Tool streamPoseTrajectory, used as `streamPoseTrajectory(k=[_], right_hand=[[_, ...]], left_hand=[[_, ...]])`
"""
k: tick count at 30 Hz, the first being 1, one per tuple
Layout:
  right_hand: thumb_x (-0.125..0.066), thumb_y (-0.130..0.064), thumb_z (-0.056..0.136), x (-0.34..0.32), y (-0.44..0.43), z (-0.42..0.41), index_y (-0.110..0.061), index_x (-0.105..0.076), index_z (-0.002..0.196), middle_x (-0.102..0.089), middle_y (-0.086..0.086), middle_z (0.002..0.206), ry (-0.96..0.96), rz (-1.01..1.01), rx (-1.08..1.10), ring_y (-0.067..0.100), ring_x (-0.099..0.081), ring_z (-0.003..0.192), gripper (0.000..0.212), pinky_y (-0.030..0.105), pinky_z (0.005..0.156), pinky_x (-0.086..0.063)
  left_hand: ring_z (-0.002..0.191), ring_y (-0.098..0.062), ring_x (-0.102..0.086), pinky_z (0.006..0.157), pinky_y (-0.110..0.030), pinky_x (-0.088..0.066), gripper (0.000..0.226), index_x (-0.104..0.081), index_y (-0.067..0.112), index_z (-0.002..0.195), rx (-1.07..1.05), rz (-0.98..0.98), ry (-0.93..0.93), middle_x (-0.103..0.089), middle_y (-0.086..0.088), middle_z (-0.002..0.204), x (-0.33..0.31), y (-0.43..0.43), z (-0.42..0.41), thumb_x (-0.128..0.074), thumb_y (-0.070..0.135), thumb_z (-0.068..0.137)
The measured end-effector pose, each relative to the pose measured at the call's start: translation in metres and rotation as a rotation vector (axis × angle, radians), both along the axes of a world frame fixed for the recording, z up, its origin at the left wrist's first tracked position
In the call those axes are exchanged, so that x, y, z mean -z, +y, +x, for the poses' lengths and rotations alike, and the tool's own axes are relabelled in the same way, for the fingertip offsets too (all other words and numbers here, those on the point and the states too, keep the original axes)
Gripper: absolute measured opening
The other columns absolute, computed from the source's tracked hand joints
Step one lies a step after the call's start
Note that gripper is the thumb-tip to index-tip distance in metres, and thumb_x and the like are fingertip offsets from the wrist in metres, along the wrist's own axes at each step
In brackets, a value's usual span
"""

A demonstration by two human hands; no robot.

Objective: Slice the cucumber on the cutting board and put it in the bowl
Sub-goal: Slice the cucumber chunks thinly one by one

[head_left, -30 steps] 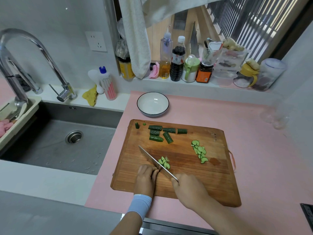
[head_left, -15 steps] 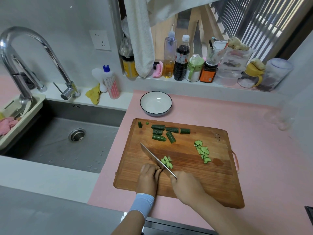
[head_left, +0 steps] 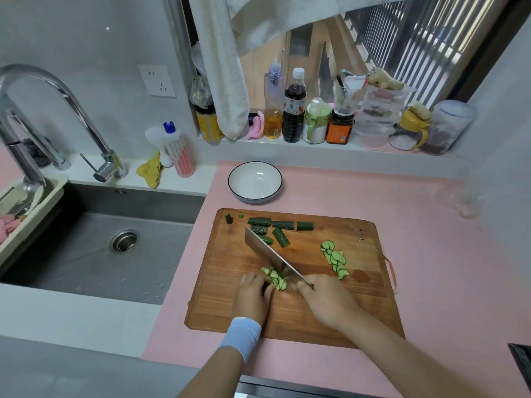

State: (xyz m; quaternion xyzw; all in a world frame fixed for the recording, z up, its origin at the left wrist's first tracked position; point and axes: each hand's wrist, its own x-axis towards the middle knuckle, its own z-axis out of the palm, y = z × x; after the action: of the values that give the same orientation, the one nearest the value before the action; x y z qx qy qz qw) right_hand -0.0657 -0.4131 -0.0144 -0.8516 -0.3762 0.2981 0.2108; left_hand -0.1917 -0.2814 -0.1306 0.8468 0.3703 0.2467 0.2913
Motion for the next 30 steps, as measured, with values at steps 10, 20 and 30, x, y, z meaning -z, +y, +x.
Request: streamPoseTrajectory(k=[10, 20, 30], right_hand=[[-0.046, -0.037, 0.102, -0.007, -0.033, 0.042, -0.044, -0.052, 0.138, -0.071, -0.008, 0.096, -0.594, -0.009, -0.301, 0.015, -0.066, 0.083, 0.037, 0.032, 0.067, -0.054], [-0.095, -0.029, 0.049, 0.006, -0.031, 0.051, -0.031, -0.074, 0.084, -0.052, -0.009, 0.051, -0.887, 0.004, -0.525, 0.013, -0.048, 0.039, 0.041, 0.024, 0.033, -0.029], [-0.096, -0.028, 0.040, 0.005, -0.029, 0.048, -0.032, -0.071, 0.077, -0.050, -0.006, 0.051, -0.833, -0.083, -0.577, 0.014, -0.047, 0.039, 0.044, 0.025, 0.034, -0.025]], left_hand=[[0.090, -0.019, -0.061, 0.084, -0.028, -0.044, 0.023, -0.060, 0.030, 0.083, -0.365, -0.315, -0.268, -0.065, 0.007, 0.092, -0.052, 0.050, 0.005, -0.054, 0.008, 0.090], [0.071, 0.001, -0.056, 0.069, -0.011, -0.045, 0.007, -0.069, 0.025, 0.082, 0.297, -0.451, 0.285, -0.068, 0.011, 0.083, -0.084, 0.035, 0.046, -0.076, 0.026, 0.082], [0.077, -0.008, -0.063, 0.085, -0.035, -0.055, 0.017, -0.066, 0.029, 0.073, 0.219, -0.523, 0.205, -0.069, 0.015, 0.079, -0.087, 0.027, 0.058, -0.055, 0.027, 0.087]])
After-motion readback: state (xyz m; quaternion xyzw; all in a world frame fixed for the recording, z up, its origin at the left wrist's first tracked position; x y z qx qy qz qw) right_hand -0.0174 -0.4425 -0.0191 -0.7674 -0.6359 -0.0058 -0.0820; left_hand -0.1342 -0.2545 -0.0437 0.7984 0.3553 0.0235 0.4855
